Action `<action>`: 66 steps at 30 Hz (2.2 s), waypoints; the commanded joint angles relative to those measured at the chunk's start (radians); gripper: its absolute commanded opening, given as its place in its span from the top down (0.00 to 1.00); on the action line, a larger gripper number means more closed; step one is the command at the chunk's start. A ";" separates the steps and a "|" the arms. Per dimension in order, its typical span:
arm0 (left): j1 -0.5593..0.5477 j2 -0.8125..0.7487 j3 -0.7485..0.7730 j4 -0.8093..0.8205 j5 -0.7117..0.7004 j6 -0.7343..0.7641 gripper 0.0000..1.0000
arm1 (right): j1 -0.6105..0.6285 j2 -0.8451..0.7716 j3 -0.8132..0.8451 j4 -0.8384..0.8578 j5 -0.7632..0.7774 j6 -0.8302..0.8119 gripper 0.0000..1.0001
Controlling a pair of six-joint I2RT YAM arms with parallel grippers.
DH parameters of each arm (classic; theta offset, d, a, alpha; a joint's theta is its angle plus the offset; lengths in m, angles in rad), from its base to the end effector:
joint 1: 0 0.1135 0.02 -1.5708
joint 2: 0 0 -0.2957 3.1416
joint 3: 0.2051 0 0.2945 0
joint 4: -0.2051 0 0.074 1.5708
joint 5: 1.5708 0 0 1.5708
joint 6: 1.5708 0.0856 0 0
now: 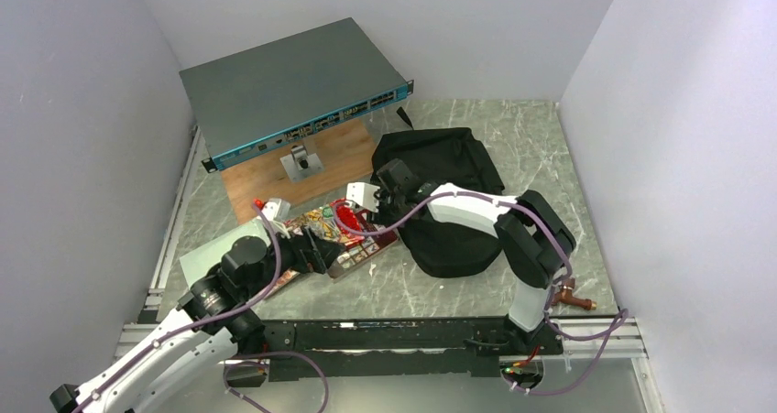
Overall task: Pack the student bag
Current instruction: Unzip the student bag at the center of the board.
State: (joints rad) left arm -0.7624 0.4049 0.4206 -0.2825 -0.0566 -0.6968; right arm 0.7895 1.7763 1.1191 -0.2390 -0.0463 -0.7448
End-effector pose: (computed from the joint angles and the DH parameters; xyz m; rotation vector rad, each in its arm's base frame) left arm 0.1403 -0.1273 0.2524 0.0218 1.9499 -0.9509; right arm 0.3105 0.3187 0.1498 -1.7268 1.7622 0.0764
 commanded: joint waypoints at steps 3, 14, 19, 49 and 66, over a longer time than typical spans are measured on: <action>0.005 -0.058 0.022 -0.134 -0.119 -0.007 0.00 | -0.032 0.049 0.076 -0.128 -0.156 -0.118 0.43; 0.005 -0.031 0.086 -0.366 -0.382 -0.034 0.00 | -0.024 0.071 0.062 -0.033 -0.207 -0.086 0.42; 0.006 -0.026 0.085 -0.369 -0.385 -0.048 0.00 | -0.018 0.081 0.051 -0.068 -0.193 -0.159 0.46; 0.077 0.606 0.255 0.024 0.093 -0.048 0.02 | 0.082 -0.297 -0.335 0.050 0.323 0.927 0.27; 0.250 1.293 0.647 0.083 0.592 -0.349 0.25 | 0.078 -0.334 -0.332 0.085 0.224 0.820 1.00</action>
State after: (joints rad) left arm -0.5415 1.5642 0.9424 -0.1864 0.3828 -0.9657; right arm 0.8753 1.5120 0.7788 -0.1917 0.2626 0.1127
